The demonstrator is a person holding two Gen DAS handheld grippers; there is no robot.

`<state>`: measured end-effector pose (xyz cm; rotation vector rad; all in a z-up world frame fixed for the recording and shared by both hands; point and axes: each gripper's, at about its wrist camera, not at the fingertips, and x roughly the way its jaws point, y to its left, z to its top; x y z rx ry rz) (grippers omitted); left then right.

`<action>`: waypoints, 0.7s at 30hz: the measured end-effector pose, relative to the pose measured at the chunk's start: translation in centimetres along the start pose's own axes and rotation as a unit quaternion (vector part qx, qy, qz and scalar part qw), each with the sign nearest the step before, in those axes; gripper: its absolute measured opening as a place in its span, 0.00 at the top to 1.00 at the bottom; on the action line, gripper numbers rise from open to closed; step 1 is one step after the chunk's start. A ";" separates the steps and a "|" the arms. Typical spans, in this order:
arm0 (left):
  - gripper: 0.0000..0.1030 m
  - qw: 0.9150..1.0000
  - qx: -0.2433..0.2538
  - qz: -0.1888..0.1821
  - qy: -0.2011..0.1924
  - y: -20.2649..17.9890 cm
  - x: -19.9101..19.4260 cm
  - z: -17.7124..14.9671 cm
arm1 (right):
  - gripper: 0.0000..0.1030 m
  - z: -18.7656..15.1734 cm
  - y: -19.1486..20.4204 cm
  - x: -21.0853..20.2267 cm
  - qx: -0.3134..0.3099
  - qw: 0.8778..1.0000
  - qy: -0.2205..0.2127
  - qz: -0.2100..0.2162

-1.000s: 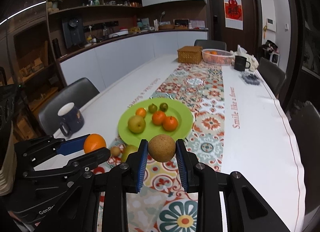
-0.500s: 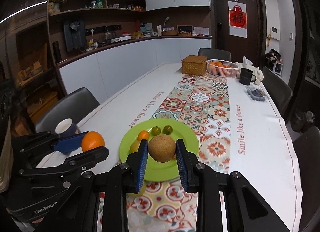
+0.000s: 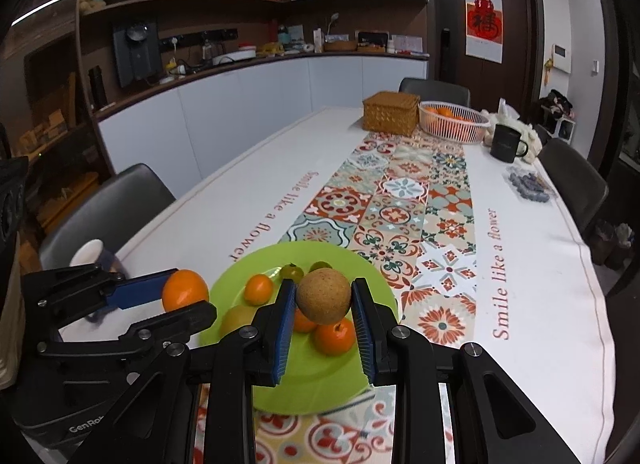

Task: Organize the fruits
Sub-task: 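Carry the orange and brown fruit onto the green plate and open both grippers, then withdraw both grippers toward the green pear and last brown fruit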

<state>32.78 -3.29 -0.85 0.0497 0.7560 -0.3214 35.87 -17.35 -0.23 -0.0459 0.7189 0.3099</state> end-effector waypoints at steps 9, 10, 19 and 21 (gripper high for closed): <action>0.67 0.999 -0.010 -0.007 0.037 1.2 5.1 -0.3 | 0.72 -1.1 -1.1 5.2 0.002 0.999 0.035 0.005; 0.67 0.999 -0.010 -0.008 0.040 1.2 5.5 -0.4 | 0.72 -1.2 -1.2 5.5 0.001 0.999 0.038 0.006; 0.64 0.999 -0.007 -0.001 0.044 1.6 6.3 -0.6 | 0.68 -1.0 -1.2 7.2 0.004 0.999 0.033 0.010; 0.52 0.999 -0.007 0.003 0.039 1.5 5.9 -0.6 | 0.55 -1.0 -1.1 6.6 0.005 1.000 0.027 0.001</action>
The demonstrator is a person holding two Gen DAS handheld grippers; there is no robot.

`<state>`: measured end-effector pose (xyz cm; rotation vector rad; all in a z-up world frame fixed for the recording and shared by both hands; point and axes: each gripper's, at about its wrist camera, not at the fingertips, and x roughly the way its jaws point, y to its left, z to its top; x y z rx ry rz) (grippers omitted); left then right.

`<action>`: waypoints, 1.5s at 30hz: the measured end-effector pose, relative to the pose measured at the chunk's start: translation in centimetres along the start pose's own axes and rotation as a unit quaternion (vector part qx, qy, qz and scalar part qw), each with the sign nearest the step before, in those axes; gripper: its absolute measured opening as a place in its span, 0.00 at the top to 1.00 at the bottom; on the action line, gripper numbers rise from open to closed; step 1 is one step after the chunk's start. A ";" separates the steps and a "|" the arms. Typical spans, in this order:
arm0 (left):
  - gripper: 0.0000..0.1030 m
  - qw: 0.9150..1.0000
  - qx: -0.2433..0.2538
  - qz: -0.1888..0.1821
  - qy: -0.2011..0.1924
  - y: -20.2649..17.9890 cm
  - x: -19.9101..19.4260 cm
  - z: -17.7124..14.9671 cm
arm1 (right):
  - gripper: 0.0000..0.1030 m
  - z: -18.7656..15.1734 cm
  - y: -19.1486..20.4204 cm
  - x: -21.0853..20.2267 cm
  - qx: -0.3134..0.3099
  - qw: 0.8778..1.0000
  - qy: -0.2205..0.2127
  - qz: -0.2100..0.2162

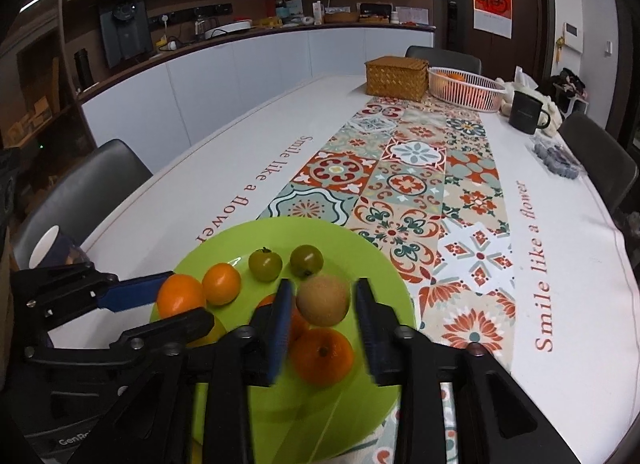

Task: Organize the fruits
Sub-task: 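Withdraw both grippers toward the green pear and last brown fruit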

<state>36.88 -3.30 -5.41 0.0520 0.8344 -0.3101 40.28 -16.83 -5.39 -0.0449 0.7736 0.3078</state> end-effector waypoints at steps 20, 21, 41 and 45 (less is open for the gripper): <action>0.34 0.995 -0.013 0.064 -0.069 -0.3 -12.0 -3.3 | 0.38 -3.8 4.1 -12.9 -0.022 0.995 -0.081 -0.049; 0.32 0.995 -0.012 0.065 -0.072 -0.4 -12.7 -3.6 | 0.37 -4.0 4.4 -13.5 -0.023 0.995 -0.085 -0.050; 0.21 0.991 0.035 0.083 -0.097 -1.2 -20.7 -10.7 | 0.29 -9.0 10.6 -20.5 -0.042 0.990 -0.123 -0.053; 0.20 0.990 0.059 0.079 -0.098 -1.5 -21.3 -11.5 | 0.29 -9.8 11.2 -20.8 -0.052 0.990 -0.119 -0.053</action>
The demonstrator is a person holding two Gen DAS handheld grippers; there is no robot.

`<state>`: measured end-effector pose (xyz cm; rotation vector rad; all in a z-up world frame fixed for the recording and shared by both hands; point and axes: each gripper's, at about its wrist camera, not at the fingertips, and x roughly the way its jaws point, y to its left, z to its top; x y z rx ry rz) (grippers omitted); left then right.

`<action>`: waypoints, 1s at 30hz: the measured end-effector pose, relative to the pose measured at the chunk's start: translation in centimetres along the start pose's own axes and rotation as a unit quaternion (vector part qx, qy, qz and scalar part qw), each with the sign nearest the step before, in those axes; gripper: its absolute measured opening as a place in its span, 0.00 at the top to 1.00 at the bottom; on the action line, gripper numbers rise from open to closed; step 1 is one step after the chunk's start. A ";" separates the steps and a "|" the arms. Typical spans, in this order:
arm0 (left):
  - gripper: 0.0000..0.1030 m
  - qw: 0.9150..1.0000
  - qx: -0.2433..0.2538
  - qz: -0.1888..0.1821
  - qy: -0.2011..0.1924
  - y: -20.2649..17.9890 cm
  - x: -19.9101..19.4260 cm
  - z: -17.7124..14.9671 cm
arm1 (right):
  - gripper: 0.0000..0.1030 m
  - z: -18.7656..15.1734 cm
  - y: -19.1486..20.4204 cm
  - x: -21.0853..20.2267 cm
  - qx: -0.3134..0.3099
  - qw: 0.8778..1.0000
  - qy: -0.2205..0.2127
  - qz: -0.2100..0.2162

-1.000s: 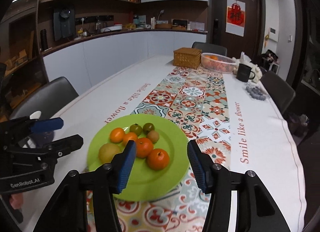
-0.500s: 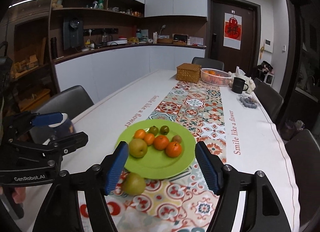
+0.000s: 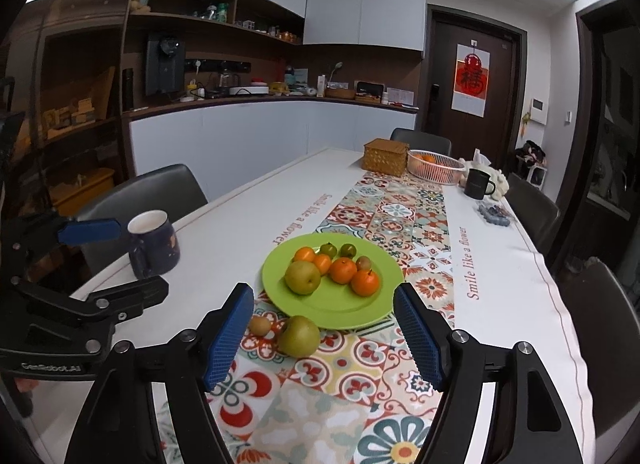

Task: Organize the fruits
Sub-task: 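Withdraw both grippers toward the green pear and last brown fruit, then grasp the small brown fruit with the left gripper while the right gripper grasps the green pear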

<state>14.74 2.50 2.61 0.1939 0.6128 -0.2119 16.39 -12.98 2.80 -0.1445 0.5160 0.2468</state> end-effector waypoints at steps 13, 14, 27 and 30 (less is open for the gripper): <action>0.20 0.997 0.076 -0.034 0.003 -0.5 3.1 -2.0 | 0.29 -2.6 1.2 3.4 -0.051 0.997 0.054 0.025; 0.20 0.996 0.081 -0.038 0.006 -0.5 3.7 -2.1 | 0.29 -2.8 1.3 4.0 -0.055 0.996 0.061 0.030; 0.29 0.991 0.097 -0.082 0.038 -0.3 11.0 -3.4 | 0.29 -5.3 1.0 11.6 -0.071 0.988 0.126 0.061; 0.31 0.990 0.091 -0.092 0.053 -0.2 12.8 -3.6 | 0.30 -5.5 0.9 12.8 -0.074 0.986 0.133 0.071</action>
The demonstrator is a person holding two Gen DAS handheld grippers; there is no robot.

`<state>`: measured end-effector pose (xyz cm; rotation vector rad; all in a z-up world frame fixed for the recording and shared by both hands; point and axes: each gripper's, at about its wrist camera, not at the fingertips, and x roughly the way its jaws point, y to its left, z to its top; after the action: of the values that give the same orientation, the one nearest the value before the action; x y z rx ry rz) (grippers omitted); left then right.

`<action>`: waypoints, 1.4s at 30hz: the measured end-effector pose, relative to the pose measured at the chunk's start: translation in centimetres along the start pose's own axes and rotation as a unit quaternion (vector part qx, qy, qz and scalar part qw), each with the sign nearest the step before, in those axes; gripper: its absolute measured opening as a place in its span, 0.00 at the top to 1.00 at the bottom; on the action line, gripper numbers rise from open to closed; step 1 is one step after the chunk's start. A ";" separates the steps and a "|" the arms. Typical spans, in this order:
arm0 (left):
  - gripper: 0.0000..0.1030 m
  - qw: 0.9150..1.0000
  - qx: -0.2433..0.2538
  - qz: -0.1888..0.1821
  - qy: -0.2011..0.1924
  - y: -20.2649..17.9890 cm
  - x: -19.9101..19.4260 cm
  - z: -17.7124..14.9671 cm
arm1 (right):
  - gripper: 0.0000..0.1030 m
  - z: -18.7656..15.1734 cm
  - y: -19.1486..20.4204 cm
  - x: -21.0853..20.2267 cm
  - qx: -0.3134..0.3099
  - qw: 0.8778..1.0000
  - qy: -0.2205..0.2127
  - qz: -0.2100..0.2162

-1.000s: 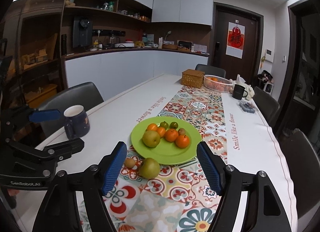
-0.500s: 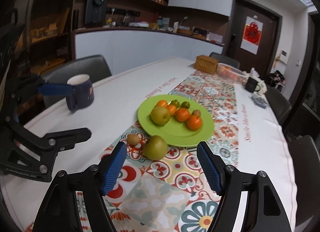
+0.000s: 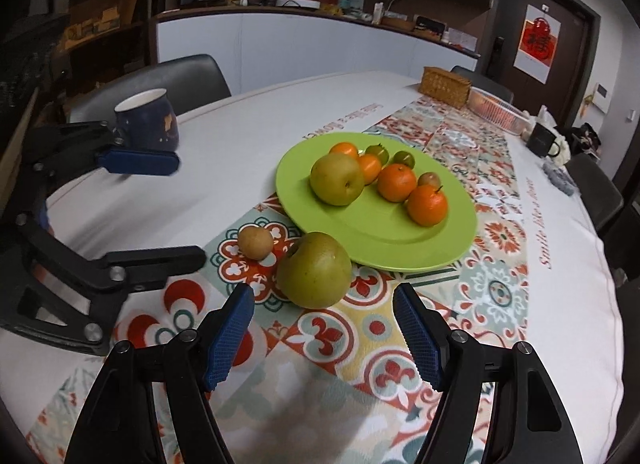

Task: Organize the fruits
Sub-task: 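Grasp the small brown fruit with the left gripper while the right gripper grasps the green pear, then carry the brown fruit and green pear onto the plate and open both grippers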

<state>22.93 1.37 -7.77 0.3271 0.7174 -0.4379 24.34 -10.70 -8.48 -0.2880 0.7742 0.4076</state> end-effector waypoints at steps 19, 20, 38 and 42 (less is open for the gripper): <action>0.58 0.993 -0.074 -0.068 0.054 1.5 5.4 0.3 | 0.50 0.4 -1.3 3.9 0.034 0.997 0.023 0.070; 0.58 0.993 -0.075 -0.068 0.057 1.4 5.4 0.4 | 0.50 0.3 -1.4 3.9 0.037 0.997 0.023 0.069; 0.73 0.992 -0.108 -0.029 0.062 0.1 3.7 1.3 | 0.50 -0.4 -2.8 1.1 0.092 0.995 0.007 0.026; 0.73 0.992 -0.115 -0.015 0.050 -0.2 1.8 1.6 | 0.50 -0.3 -2.8 -0.4 0.098 0.995 -0.005 0.022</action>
<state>24.95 -0.03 -7.90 0.1221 0.8630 -0.3641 25.19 -13.37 -8.06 -0.0862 0.8045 0.3711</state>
